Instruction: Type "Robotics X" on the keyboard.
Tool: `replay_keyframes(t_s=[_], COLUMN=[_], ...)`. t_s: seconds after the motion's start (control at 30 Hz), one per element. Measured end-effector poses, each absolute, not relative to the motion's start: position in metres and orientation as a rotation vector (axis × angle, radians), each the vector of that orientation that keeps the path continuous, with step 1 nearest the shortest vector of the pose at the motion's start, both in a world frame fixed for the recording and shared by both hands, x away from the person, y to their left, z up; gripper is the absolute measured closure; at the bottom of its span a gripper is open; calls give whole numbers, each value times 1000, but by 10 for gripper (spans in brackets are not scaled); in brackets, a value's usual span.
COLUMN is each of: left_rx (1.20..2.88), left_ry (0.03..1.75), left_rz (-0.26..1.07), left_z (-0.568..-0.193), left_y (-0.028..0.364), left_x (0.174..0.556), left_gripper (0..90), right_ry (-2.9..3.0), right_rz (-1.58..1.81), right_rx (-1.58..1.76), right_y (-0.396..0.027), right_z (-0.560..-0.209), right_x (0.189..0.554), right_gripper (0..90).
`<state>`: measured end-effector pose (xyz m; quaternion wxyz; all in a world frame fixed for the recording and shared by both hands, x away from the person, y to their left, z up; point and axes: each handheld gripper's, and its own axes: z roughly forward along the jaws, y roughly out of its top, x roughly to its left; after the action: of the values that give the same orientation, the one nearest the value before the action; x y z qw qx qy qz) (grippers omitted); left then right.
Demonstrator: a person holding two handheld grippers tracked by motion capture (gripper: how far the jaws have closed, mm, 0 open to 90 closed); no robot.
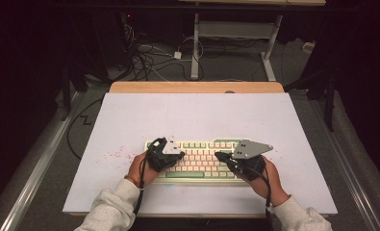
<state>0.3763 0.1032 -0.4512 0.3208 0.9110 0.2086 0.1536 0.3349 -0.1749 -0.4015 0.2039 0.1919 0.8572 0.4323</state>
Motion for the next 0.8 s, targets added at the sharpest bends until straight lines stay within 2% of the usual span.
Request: replay_keyframes(t_s=[0.8], left_rx=[2287], left_ry=[533], left_rz=[479], left_z=[-430], left_y=[116], left_x=[364], left_gripper=[876], right_ry=[2383], right_rz=[1205], right_rx=[529], right_y=[-176], right_z=[-401], right_x=[335], right_gripper=[900])
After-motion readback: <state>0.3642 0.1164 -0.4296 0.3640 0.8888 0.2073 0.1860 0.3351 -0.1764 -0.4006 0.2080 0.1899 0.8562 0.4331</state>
